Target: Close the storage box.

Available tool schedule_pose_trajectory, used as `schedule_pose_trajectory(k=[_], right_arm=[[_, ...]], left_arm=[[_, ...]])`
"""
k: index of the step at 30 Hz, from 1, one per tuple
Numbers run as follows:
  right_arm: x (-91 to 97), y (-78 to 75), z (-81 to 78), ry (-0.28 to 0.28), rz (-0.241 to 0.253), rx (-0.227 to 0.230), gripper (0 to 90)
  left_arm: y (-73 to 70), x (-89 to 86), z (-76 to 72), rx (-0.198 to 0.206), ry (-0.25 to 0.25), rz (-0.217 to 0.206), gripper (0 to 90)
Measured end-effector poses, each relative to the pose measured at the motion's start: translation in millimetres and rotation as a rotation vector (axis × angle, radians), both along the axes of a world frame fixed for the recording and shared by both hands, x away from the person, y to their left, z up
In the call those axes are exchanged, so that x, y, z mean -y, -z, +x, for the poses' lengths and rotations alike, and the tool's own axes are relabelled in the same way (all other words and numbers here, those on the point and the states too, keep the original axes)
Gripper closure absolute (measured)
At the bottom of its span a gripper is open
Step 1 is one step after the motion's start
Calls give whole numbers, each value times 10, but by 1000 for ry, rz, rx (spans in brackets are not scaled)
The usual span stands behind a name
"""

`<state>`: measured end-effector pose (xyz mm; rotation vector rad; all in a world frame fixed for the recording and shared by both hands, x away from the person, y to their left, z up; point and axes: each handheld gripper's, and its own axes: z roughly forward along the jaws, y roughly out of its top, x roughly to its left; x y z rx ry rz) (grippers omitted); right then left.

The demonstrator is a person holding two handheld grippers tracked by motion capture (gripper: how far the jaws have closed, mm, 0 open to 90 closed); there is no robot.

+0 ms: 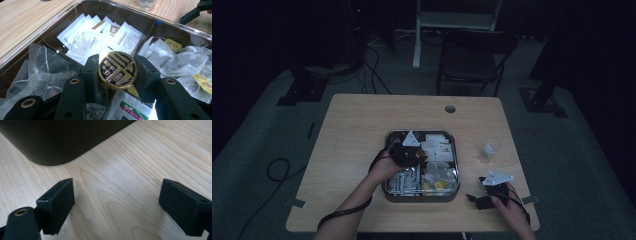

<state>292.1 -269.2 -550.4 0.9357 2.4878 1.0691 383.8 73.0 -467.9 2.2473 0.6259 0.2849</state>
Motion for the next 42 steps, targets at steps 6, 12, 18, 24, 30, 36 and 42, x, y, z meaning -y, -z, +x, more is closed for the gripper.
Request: schedule_pose_trajectory(k=[6,12,18,24,30,36,42], right_arm=[[0,0,0,0,0,0,128],[0,0,1,0,0,0,128],[0,0,0,0,0,0,128],[0,0,0,0,0,0,128],[0,0,0,0,0,0,128],[0,0,0,0,0,0,128],[0,0,0,0,0,0,128]], left_arm=[[13,21,12,-7,5,4,596],[18,6,-1,-11,21,2,596],[43,-7,-8,-24,31,4,595],[53,0,-24,-24,29,9,595],[76,-17,-18,-26,25,-14,591],[19,-72,-11,-27,-30,-61,421],[-26,-130,-61,-32,-40,-84,185]])
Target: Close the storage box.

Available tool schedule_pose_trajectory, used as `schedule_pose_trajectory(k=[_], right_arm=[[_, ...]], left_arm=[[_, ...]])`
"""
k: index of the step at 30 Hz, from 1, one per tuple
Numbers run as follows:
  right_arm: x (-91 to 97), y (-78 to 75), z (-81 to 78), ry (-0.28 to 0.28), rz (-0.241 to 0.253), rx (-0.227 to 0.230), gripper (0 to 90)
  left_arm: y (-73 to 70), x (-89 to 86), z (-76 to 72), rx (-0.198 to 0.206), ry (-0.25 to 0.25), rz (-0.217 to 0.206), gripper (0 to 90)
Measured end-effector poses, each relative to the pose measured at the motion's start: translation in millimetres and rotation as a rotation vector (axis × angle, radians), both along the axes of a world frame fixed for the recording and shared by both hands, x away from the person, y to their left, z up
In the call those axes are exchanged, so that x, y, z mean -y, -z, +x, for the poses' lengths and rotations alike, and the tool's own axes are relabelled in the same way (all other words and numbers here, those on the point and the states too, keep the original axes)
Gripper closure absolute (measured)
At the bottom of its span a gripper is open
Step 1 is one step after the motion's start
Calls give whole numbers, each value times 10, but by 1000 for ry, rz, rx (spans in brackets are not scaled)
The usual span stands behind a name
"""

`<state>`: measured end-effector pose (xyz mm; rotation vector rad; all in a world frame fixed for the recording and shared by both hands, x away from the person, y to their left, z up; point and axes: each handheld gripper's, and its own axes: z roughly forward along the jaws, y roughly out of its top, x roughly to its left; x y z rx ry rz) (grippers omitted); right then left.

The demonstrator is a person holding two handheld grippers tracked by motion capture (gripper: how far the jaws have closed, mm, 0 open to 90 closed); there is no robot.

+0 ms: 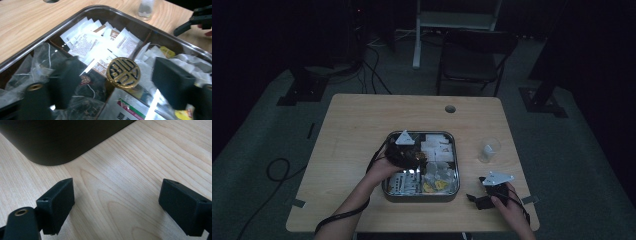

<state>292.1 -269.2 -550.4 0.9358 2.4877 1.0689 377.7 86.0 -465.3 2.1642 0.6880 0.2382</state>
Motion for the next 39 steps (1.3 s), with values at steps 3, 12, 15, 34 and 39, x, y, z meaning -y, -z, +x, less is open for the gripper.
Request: schedule_pose_trajectory(k=[3,12,15,34,39], right_arm=[[0,0,0,0,0,0,128],[0,0,-3,2,0,0,128],[1,0,-4,2,0,0,128],[1,0,-4,2,0,1,128],[0,0,-4,2,0,0,128]], left_arm=[[9,-6,-48,4,-18,-3,147],[20,-128,-68,-2,-87,-55,16],[3,-193,-73,22,-120,-69,15],[-9,-638,-128,117,-239,-81,17],[4,-811,-156,117,-267,-84,17]])
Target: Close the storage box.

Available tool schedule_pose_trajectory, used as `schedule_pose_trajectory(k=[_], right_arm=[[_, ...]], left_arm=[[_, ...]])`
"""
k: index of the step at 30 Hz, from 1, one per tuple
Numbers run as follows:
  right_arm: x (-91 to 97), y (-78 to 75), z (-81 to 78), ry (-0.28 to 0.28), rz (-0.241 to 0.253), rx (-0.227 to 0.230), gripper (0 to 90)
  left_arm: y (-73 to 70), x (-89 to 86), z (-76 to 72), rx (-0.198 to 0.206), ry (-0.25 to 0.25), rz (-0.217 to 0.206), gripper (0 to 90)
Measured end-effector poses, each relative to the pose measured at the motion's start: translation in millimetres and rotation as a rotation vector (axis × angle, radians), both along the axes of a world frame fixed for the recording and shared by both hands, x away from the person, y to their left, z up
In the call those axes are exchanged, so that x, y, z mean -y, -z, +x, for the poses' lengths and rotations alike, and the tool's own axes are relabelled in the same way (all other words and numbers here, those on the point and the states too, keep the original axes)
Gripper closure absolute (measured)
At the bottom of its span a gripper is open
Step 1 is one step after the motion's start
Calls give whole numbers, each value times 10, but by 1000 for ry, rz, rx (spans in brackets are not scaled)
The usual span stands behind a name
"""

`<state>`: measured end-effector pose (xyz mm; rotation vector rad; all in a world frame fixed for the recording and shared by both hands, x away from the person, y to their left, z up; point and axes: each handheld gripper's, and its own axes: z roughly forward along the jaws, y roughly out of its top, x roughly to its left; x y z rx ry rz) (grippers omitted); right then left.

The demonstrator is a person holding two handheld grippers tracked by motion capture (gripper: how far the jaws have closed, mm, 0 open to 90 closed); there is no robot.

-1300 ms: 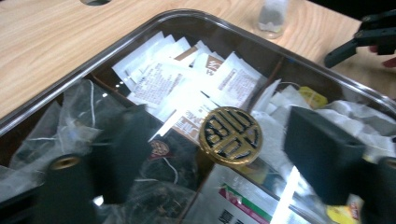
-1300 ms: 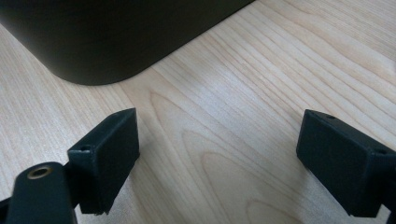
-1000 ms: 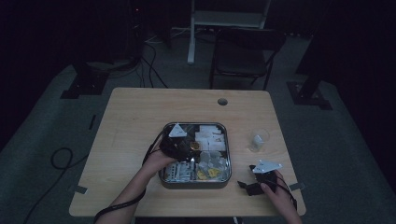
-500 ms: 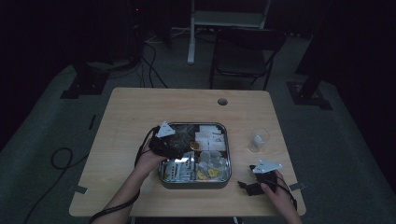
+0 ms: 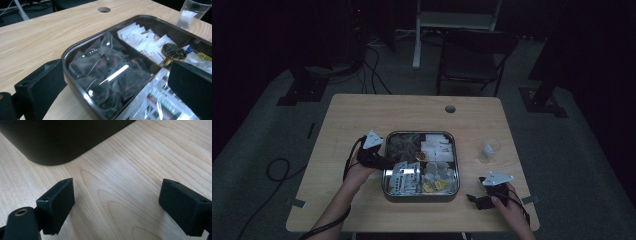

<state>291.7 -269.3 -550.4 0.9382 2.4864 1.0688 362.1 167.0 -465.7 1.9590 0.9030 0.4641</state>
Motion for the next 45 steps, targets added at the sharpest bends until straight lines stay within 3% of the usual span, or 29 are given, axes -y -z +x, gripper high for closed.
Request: schedule_pose_trajectory(k=[9,10,17,45], right_arm=[[0,0,0,0,0,0,128],[0,0,0,0,0,0,128],[0,0,0,0,0,0,128],[0,0,0,1,1,0,128]], left_arm=[[61,-322,-43,3,-75,-8,17],[96,-423,-56,1,-96,-6,17],[215,-641,-107,-12,-145,-8,17],[646,-1184,-498,-93,-268,-38,17]])
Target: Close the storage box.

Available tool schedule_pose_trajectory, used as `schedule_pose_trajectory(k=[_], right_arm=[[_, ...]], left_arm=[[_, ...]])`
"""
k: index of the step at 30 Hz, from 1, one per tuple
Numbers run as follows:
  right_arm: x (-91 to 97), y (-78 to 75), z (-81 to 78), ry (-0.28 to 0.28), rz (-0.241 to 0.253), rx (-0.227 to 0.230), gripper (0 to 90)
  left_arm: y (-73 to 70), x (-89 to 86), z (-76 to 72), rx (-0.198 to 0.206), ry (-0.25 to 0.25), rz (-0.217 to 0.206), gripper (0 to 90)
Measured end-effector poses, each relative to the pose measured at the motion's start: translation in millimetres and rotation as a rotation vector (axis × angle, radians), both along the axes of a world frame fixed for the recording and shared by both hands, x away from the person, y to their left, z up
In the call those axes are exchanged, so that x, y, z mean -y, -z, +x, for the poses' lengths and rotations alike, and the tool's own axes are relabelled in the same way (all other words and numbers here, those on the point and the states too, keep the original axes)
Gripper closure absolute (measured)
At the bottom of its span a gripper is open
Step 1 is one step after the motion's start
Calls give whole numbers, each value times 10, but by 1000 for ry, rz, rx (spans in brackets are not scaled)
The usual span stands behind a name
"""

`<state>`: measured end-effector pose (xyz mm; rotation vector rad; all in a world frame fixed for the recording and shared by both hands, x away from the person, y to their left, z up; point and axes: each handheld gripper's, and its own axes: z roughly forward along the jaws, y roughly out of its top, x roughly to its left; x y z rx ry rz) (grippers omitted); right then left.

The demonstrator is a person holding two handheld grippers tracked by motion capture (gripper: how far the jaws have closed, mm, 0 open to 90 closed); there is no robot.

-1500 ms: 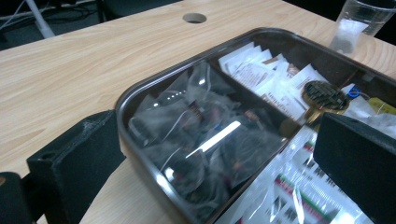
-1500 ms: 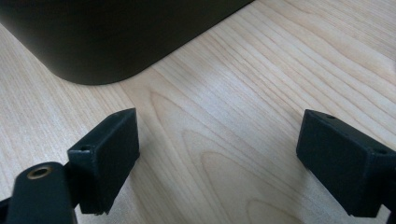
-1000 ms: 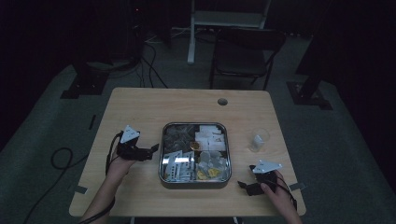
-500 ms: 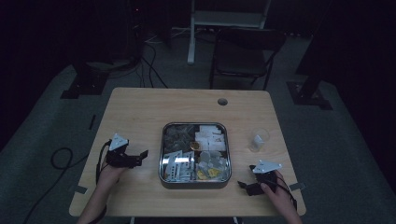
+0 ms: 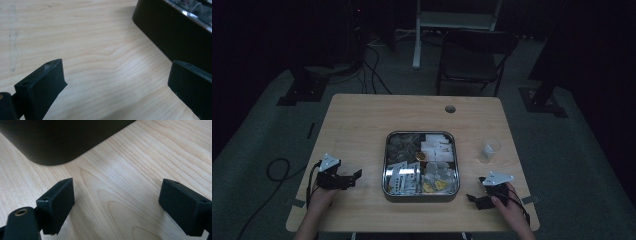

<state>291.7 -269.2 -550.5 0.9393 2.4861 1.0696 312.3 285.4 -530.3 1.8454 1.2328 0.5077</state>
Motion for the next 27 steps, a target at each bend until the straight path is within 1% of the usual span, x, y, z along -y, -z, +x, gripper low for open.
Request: schedule_pose_trajectory(k=[3,9,15,19,21,24,27], right_arm=[[0,0,0,0,0,0,128],[0,0,0,0,0,0,128],[0,0,0,0,0,0,128],[0,0,0,0,0,0,128],[0,0,0,0,0,0,128],[0,0,0,0,0,0,128],[0,0,0,0,0,0,128]], left_arm=[[19,-43,-61,-6,-11,-4,17],[59,-106,-156,-16,-38,10,17],[57,-165,-269,-24,-69,0,17],[60,-203,-324,-36,-99,23,17],[62,-223,-346,-38,-124,36,17],[59,-256,-371,-33,-158,43,17],[69,-276,-401,-46,-181,46,17]])
